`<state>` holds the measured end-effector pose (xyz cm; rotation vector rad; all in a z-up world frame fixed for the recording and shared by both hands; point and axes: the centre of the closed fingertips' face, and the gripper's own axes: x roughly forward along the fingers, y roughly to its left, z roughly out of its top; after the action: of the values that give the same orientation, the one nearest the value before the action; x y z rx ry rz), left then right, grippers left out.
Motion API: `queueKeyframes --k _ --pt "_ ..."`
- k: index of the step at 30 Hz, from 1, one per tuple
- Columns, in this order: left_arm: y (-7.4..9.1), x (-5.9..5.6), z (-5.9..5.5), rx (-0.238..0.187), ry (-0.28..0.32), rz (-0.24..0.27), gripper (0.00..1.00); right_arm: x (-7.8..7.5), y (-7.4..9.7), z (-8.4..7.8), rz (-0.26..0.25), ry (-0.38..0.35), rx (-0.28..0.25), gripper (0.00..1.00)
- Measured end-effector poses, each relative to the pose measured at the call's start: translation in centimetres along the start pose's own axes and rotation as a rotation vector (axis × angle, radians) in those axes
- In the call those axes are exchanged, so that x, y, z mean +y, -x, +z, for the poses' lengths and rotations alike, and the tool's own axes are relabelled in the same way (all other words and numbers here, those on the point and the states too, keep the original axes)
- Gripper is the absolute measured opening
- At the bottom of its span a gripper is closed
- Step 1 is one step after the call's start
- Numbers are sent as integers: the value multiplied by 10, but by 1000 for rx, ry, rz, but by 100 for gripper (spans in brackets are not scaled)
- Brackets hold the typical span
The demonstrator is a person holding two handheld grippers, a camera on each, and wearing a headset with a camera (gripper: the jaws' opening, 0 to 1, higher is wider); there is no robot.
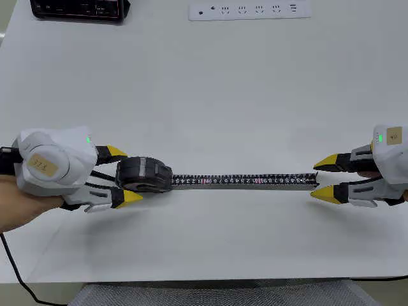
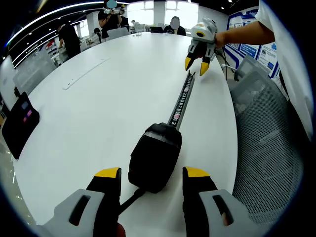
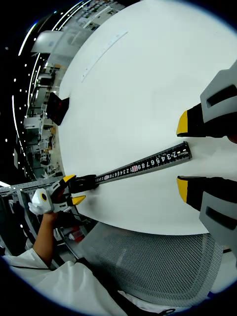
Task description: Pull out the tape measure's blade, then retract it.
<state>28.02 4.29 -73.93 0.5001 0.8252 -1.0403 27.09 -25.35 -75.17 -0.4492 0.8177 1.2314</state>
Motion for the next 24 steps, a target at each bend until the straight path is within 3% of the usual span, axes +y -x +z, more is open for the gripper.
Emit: queueKeyframes --k 6,12,24 --pt "4 0 3 -25 33 22 49 -1 3 8 -27 -29 -24 36" --pt "11 -1 9 -77 92 62 55 2 4 13 -65 -56 -42 42" --pt "24 -5 5 -150 185 153 60 10 5 24 -151 -89 -100 58"
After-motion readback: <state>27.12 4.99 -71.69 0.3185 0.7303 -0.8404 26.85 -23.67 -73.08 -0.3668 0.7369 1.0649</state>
